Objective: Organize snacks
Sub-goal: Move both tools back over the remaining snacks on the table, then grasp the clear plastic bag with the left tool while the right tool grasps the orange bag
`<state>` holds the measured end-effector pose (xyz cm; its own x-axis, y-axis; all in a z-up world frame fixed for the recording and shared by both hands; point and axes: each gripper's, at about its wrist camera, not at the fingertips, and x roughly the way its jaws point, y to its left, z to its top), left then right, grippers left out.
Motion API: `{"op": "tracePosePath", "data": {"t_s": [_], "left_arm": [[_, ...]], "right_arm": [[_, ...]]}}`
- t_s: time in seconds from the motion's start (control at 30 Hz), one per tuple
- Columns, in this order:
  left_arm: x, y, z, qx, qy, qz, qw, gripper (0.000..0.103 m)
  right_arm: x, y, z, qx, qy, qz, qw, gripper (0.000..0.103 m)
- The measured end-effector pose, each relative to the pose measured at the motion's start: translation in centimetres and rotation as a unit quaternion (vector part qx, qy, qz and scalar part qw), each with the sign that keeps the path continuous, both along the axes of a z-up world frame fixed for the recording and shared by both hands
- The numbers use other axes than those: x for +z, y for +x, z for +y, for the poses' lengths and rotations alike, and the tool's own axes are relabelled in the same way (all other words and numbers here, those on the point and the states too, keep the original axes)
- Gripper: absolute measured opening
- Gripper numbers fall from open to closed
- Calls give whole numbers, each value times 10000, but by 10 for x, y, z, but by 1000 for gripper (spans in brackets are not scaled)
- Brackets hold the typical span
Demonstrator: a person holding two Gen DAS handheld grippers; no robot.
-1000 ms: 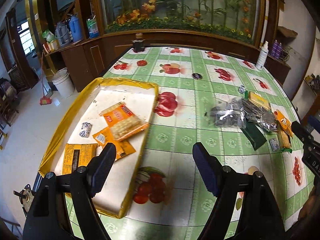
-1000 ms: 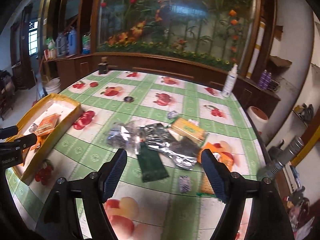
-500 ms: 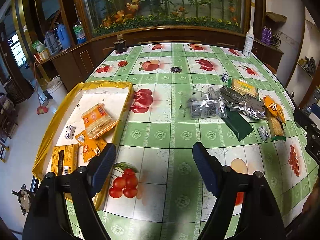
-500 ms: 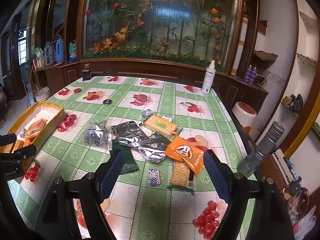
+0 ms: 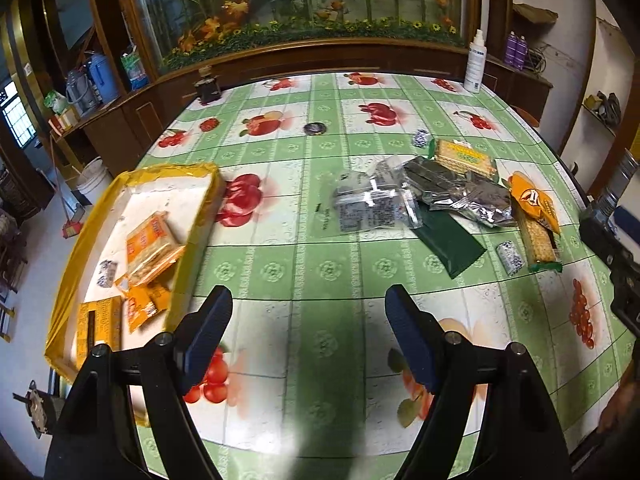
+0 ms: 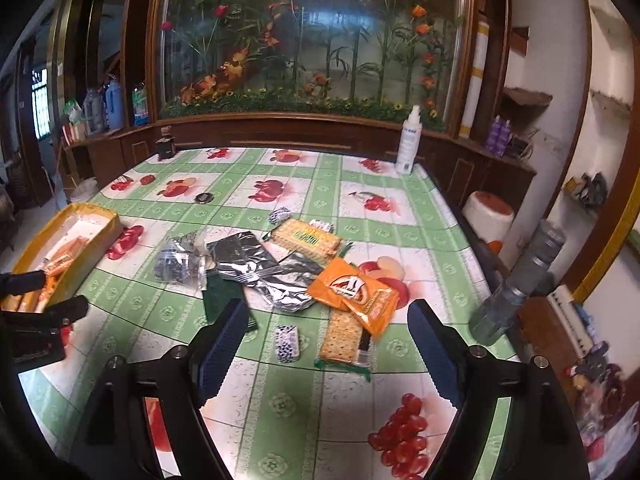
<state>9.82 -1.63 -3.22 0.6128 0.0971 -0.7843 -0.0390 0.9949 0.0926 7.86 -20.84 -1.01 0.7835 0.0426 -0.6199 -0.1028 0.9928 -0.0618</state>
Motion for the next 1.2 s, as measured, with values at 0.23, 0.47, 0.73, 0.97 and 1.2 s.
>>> {"op": "tracePosePath", "data": {"t_s": [0.23, 0.47, 0.73, 0.97, 1.2], "left_arm": [[-5, 36, -19, -230, -31, -35, 9997, 79], [-21, 84, -29, -1372, 346, 201, 9897, 79], [-42, 120, -48, -2394, 1074, 334, 9644, 79], [-56, 129, -54, -2644, 1113, 188, 9578, 89], [-65, 145, -30, -2341, 718, 371, 9689, 93]], "right_arm": [[-25, 17, -23, 453, 605, 500, 9959, 84], [-43, 34, -48, 415, 916, 800, 9917, 84], [-50, 52, -70, 290, 1158, 1038, 9874, 84], [-56, 77, -71, 240, 872, 1113, 9897, 84], [-62, 119, -47, 885, 255, 1335, 9868, 85]]}}
